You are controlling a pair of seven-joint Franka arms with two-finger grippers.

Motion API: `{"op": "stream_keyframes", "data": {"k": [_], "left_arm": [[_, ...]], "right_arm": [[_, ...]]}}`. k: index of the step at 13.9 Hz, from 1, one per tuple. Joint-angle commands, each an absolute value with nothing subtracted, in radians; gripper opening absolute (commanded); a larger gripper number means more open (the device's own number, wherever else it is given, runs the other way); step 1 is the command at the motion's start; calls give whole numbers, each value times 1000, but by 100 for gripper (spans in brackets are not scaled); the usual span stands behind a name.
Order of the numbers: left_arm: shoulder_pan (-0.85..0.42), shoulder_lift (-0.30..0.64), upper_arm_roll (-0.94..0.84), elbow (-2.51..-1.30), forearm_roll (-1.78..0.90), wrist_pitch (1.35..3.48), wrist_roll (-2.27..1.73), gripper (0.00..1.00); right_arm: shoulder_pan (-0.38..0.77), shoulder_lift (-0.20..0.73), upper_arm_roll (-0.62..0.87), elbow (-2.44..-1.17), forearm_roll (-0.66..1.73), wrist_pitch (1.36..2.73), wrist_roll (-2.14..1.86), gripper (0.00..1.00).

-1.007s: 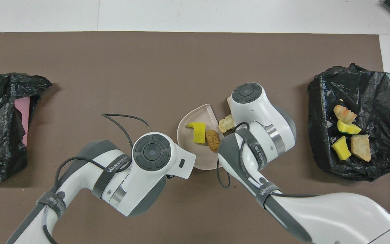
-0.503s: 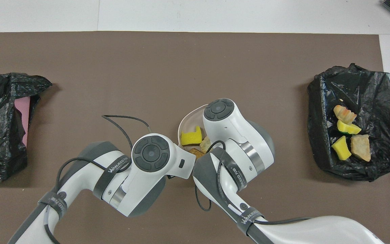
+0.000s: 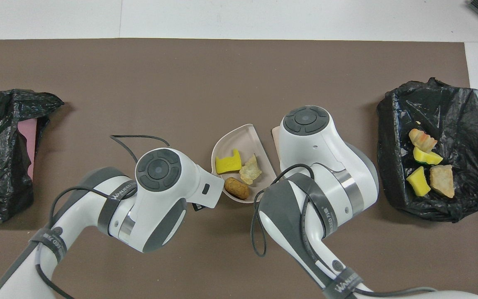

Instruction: Sweep and dump trash in bin

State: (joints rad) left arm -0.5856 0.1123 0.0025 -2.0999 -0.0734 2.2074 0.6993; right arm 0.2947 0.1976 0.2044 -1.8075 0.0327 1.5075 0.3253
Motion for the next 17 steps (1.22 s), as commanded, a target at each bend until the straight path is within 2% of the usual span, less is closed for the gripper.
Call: {"op": "stream_keyframes", "data": {"k": [1,4,8,11,17], "left_arm": [[-490,72,2,-2105,-92,2210,849,0],[-384,71,2,-2054,-92,2160,1000,0],[-255,74,8,-1924,-86,2019,1201,0],[-157,75,9,-1838,-78,1915,1348,0],[112,89,9,-1730,-55,1799,1666,0]], "right_arm": [[298,161,212,-1861,72,1511,374,0],[328,117,216,-1926,170,1540,414,0],[460,-15,216,-2133,293,1728,531,0],[576,27,216,-2141,311,1793,674,0],[661,37,218,-2233,380,1911,701,0]]}}
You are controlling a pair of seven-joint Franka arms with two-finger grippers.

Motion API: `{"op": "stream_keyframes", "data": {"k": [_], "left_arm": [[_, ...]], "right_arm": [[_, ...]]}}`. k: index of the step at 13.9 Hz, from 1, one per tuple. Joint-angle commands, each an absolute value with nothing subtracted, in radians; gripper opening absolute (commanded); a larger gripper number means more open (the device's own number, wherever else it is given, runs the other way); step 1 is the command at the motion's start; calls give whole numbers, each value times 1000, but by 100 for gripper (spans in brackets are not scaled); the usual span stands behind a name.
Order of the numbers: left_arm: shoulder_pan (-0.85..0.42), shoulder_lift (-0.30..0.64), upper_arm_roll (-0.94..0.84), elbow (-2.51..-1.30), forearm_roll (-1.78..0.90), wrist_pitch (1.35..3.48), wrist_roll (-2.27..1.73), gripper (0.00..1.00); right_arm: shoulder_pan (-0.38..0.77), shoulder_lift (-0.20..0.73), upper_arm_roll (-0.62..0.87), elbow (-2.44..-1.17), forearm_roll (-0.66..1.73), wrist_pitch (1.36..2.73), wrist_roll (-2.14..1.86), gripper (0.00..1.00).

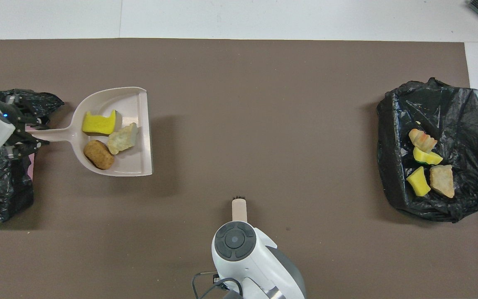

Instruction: Sweep and dump trash in bin

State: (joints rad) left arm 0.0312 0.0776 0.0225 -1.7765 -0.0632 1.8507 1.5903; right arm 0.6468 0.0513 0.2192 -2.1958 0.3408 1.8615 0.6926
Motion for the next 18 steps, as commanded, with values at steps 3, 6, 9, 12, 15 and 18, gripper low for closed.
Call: {"op": "stream_keyframes", "data": {"k": [3,6,9,12,15,18], "left_arm": [[233,87,11,-1723,-38,1787,1761,0],[343,91,11,-1677,38,1786,1804,0],[426,109,11,-1623,124,1798,1865,0],[431,117,11,-1611,286,1851,1868,0],[414,123,11,-1614,443,1917,1844,0],[367,118,8,-1624,622,1925,1734,0]], "right_arm": [[686,38,216,-2253,433,1945,701,0],[696,38,216,-2284,433,1994,687,0],[698,40,216,-2286,433,1997,683,6],[696,44,216,-2284,433,1994,683,32],[680,67,213,-2258,431,1988,684,48],[625,116,210,-2169,413,1985,687,69]]}}
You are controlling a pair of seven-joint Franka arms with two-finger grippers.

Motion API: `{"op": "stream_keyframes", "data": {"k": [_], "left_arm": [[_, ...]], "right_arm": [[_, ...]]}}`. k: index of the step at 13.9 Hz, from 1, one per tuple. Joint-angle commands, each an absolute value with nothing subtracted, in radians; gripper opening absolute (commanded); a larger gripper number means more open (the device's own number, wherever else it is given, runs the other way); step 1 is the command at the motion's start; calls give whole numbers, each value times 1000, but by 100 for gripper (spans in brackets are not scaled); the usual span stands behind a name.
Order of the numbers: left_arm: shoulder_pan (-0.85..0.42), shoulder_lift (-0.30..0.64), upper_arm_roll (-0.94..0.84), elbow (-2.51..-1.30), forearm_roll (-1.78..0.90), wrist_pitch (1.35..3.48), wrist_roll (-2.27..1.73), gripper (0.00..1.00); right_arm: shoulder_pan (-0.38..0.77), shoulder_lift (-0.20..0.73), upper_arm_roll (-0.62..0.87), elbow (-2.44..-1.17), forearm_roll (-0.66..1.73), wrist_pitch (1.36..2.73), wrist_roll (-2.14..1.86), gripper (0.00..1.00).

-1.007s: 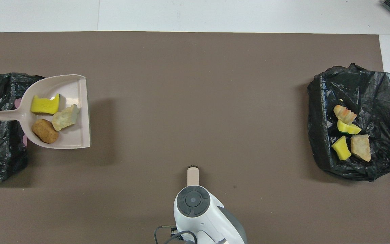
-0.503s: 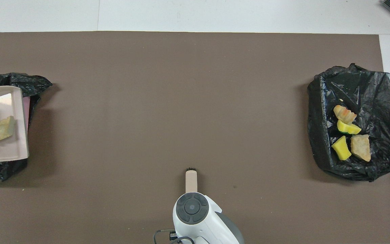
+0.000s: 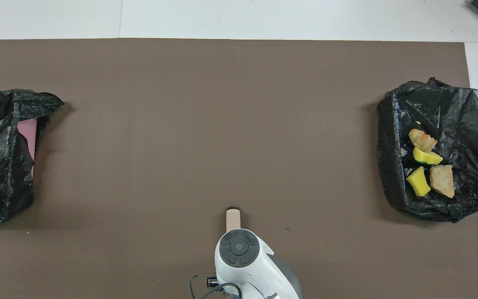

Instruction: Sweep and dump trash in bin

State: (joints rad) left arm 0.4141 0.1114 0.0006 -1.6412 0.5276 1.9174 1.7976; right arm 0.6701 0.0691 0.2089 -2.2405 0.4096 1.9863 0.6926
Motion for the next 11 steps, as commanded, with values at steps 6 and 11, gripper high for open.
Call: {"op": "stream_keyframes", "data": {"k": [6,11], "left_arm": [[308,95,3,-1614,825,1921,1649,0],[247,86,-2,-1582,882,1840,1648,0]], "right_arm": [[385,101,206,-1981,212,1997,686,100],[209,65,209,-1861,58,1982,676,100]]}}
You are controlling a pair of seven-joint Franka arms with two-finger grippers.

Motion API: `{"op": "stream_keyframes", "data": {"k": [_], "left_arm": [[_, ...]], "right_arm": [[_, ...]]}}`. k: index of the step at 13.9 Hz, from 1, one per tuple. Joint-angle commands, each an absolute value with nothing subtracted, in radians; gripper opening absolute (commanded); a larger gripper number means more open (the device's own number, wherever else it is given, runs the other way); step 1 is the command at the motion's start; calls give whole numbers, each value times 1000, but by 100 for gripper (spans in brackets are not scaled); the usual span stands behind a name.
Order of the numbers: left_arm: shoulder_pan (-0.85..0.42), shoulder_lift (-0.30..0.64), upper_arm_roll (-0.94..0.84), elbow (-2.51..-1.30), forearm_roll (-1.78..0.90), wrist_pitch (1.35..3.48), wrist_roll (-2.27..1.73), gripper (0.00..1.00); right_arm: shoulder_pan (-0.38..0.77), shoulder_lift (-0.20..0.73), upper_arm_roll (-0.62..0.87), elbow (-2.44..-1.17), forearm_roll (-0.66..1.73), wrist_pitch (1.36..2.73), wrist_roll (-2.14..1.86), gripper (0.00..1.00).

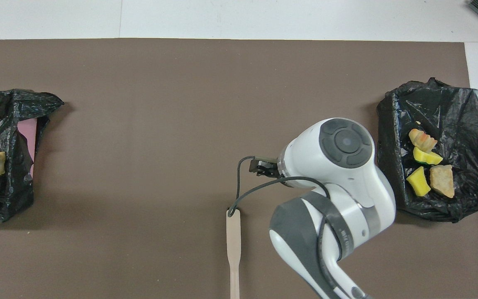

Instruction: Sweep and dump trash in bin

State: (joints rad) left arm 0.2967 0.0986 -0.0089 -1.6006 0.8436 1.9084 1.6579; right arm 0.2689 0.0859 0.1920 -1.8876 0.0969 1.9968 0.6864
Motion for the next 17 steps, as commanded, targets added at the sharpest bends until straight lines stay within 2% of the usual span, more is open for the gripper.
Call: {"op": "stream_keyframes", "data": {"k": [1,3,6,8,10,14,17], "left_arm": [[221,74,-2,-1582,897,1798,1647,0],[187,61,-2,-1580,911,1781,1647,0],[137,49,-5,-1592,1007,1724,1531,0],[89,29,-8,-1612,1066,1663,1474,0],[49,23,-8,-1617,1100,1614,1431,0],[44,23,-17,-1614,1043,1592,1401,0],[37,18,-18,-1614,890,1475,1300,0]], "right_arm": [[195,42,204,-1861,55,1982,673,100],[149,-9,166,-1836,54,1948,655,100],[95,-40,143,-1715,54,1745,484,100],[62,-37,141,-1578,23,1587,424,100],[40,-32,138,-1502,2,1498,347,100],[26,-14,121,-1418,-17,1410,278,100],[26,-2,123,-1408,-17,1402,258,100]]}}
